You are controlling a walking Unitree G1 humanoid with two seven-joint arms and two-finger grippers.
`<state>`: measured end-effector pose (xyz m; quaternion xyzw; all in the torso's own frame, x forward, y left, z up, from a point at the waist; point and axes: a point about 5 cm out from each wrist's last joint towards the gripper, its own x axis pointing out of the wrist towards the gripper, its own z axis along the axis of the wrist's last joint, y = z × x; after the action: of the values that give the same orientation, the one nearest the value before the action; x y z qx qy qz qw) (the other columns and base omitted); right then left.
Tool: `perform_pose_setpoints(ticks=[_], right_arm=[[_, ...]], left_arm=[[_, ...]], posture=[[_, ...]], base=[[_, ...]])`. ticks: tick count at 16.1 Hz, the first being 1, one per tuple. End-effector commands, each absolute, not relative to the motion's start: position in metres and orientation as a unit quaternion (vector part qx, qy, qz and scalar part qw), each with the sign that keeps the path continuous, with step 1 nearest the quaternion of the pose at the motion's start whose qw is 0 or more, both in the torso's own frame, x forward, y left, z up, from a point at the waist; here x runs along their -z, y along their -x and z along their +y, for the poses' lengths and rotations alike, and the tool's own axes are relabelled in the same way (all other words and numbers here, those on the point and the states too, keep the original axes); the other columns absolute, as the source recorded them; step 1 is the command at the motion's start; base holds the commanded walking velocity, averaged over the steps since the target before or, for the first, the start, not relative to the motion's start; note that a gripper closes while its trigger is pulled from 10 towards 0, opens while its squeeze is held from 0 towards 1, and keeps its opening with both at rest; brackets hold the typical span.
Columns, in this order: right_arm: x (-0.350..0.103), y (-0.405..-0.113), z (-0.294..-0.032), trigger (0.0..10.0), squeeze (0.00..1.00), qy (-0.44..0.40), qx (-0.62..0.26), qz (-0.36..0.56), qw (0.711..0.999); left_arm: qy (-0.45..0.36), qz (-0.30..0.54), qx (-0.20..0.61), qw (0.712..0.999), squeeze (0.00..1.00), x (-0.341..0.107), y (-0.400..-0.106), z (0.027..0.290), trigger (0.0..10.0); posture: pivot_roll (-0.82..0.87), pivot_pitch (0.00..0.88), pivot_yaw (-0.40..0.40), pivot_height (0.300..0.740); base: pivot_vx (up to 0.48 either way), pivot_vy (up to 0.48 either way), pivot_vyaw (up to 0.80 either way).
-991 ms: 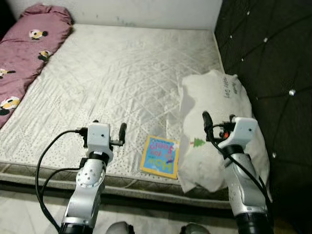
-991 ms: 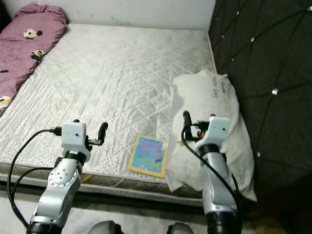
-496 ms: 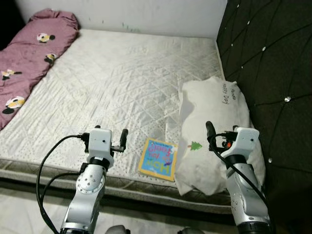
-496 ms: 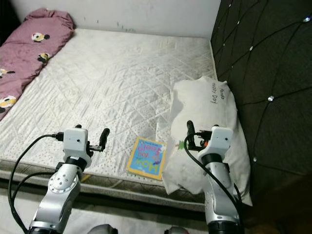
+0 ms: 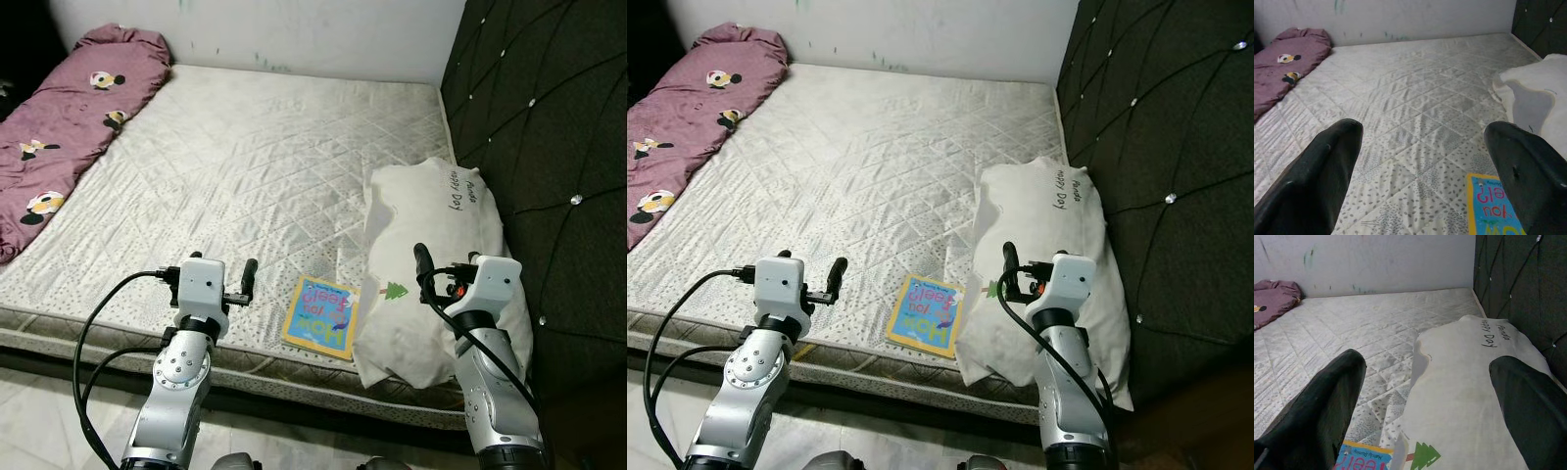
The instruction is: Clean up the room
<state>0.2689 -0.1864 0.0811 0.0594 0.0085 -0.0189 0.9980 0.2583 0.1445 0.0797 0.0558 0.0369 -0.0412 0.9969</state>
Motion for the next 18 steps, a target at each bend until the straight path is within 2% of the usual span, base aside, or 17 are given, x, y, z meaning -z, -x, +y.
perform_pose_setpoints(ticks=[1,4,10,14,18], right_arm=[[-0.083,-0.269,-0.187,10.0,0.00,-0.060,0.021,0.005,0.998],[-0.083,-0.269,-0.187,10.0,0.00,-0.060,0.021,0.005,0.998],[-0.072,-0.264,-0.193,10.0,0.00,-0.049,0.018,0.031,0.998],[-0.073,-0.264,-0.194,10.0,0.00,-0.047,0.016,0.030,0.998],[-0.073,-0.264,-0.194,10.0,0.00,-0.045,0.014,0.031,0.998]], left_arm=[[-0.062,0.041,0.045,0.996,0.00,-0.078,-0.257,0.145,10.0],[-0.062,0.041,0.045,0.996,0.00,-0.078,-0.257,0.145,10.0],[-0.042,0.028,0.050,0.997,0.00,-0.082,-0.263,0.140,10.0],[-0.040,0.026,0.053,0.997,0.00,-0.082,-0.264,0.139,10.0],[-0.039,0.026,0.053,0.998,0.00,-0.082,-0.265,0.139,10.0]], posture=[[-0.04,0.000,0.016,0.740],[-0.04,0.000,0.016,0.740],[-0.05,0.000,0.009,0.740],[-0.05,0.000,0.007,0.740],[-0.05,0.000,0.003,0.740]], base=[[0.000,0.000,0.00],[0.000,0.000,0.00],[0.000,0.000,-0.80],[0.000,-0.284,-0.70],[0.000,-0.304,0.00]])
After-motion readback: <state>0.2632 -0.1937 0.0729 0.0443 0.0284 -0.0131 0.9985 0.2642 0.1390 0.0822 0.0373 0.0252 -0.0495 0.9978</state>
